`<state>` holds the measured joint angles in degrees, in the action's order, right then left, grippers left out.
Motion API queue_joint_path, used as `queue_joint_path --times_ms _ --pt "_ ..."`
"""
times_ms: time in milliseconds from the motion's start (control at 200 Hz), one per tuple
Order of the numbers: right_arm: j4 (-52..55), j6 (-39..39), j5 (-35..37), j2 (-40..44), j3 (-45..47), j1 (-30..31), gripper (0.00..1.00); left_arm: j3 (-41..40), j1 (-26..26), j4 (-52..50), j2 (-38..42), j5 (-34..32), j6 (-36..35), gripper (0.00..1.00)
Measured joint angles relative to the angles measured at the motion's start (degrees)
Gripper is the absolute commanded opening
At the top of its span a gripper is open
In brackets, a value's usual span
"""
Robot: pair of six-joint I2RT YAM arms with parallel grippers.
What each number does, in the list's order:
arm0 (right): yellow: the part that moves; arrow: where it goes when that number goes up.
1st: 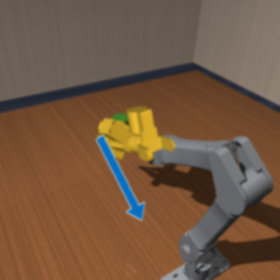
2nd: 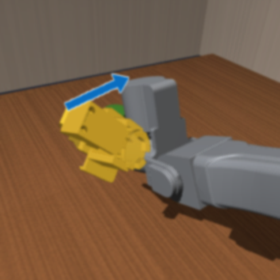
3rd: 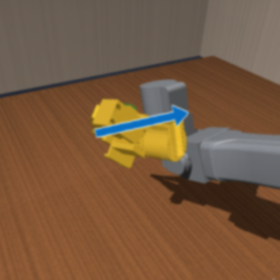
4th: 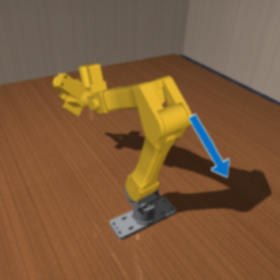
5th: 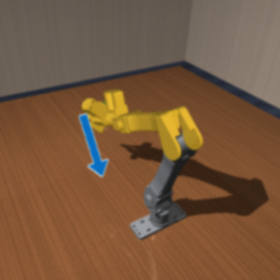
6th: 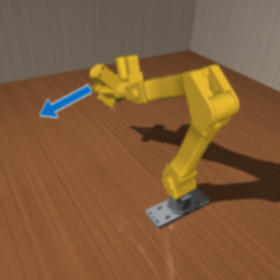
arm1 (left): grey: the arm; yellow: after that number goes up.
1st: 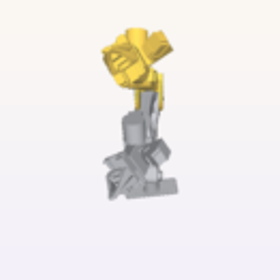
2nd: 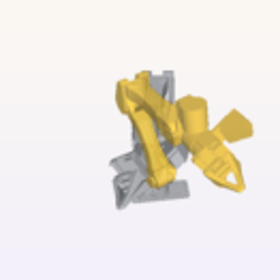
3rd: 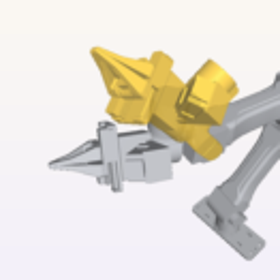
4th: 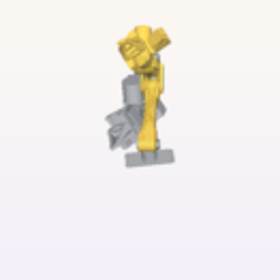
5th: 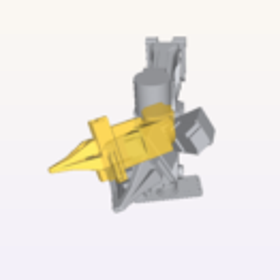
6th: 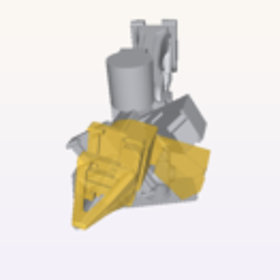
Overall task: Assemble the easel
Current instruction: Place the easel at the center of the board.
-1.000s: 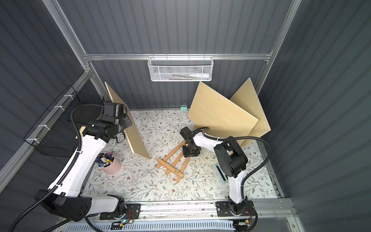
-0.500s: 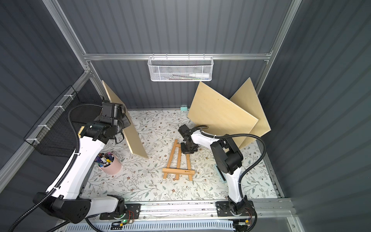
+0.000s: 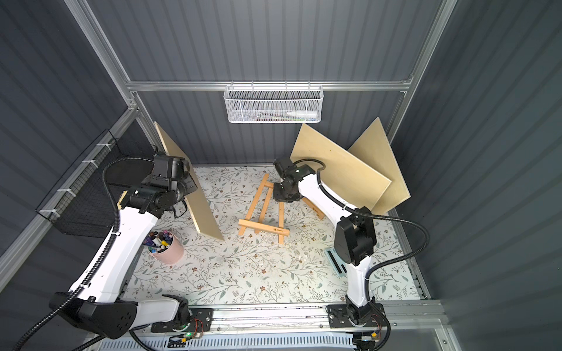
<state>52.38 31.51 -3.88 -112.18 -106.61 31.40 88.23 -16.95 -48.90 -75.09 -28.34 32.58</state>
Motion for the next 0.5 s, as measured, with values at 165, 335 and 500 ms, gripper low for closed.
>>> queue_joint_path --times_ms 165,335,500 --pt "-0.6 1.1 6.1 4.0 2.2 -0.7 0.00 0.0 0.0 0.0 0.0 0.8 0.0 0.00" --pt "-6.2 -1.4 22.1 6.4 4.1 6.3 0.00 0.0 0.0 0.0 0.0 1.4 0.0 0.00" --pt "-17.2 -5.1 38.4 6.5 11.1 12.8 0.00 0.0 0.0 -0.1 0.0 2.0 0.0 0.00"
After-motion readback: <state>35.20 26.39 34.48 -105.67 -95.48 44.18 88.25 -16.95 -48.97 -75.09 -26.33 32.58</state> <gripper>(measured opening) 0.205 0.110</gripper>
